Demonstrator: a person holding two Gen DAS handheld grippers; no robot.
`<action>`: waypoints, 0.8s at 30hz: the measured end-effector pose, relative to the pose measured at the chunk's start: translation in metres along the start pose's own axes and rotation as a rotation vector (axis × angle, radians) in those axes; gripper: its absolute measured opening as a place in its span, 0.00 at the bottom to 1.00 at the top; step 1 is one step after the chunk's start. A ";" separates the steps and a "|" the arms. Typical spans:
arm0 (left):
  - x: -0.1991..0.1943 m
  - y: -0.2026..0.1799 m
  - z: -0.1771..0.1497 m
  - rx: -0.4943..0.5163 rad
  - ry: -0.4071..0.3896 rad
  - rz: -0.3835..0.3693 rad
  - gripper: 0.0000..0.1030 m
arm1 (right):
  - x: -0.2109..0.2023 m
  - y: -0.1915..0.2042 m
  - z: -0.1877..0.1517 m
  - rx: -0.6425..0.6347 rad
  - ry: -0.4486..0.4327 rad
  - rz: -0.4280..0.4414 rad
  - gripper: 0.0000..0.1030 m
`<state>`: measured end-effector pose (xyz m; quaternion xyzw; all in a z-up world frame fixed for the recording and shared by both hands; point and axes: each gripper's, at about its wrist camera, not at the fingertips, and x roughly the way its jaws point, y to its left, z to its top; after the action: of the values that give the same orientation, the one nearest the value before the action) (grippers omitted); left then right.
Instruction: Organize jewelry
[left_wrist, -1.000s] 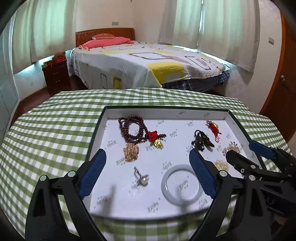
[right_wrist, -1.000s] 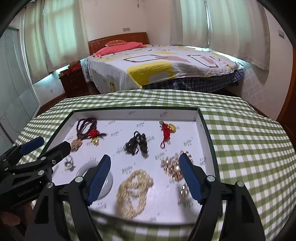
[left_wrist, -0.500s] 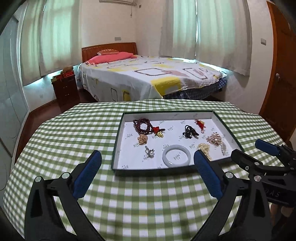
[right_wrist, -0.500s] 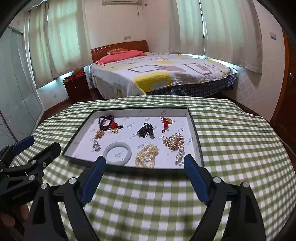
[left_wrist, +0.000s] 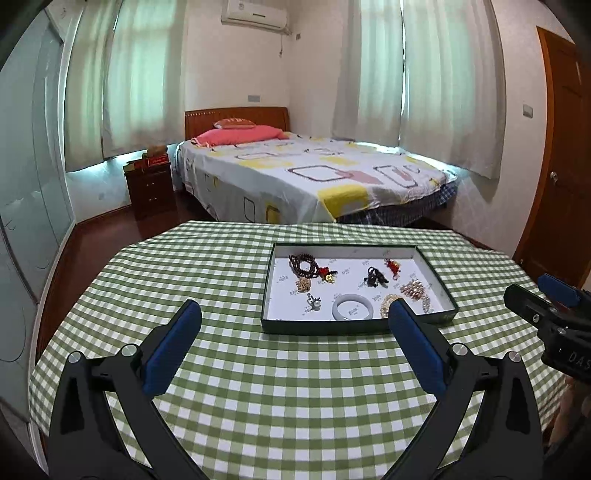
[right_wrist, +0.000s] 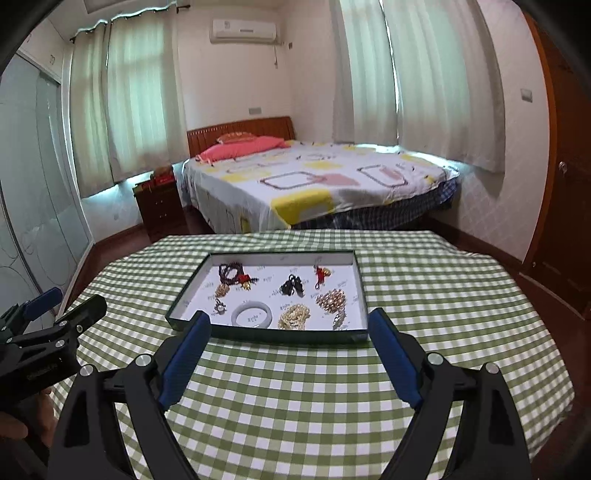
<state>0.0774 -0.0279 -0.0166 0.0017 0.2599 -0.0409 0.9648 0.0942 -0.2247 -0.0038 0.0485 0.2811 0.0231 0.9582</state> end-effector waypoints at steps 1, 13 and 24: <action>-0.005 0.001 0.001 -0.003 -0.006 0.003 0.96 | -0.008 0.001 0.001 -0.005 -0.011 0.000 0.82; -0.060 0.012 0.005 -0.036 -0.066 0.013 0.96 | -0.056 0.005 0.004 -0.014 -0.087 -0.001 0.82; -0.077 0.015 0.003 -0.044 -0.091 0.015 0.96 | -0.073 0.008 0.001 -0.021 -0.127 0.005 0.83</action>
<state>0.0139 -0.0065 0.0247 -0.0193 0.2168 -0.0281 0.9756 0.0330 -0.2220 0.0372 0.0404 0.2195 0.0256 0.9744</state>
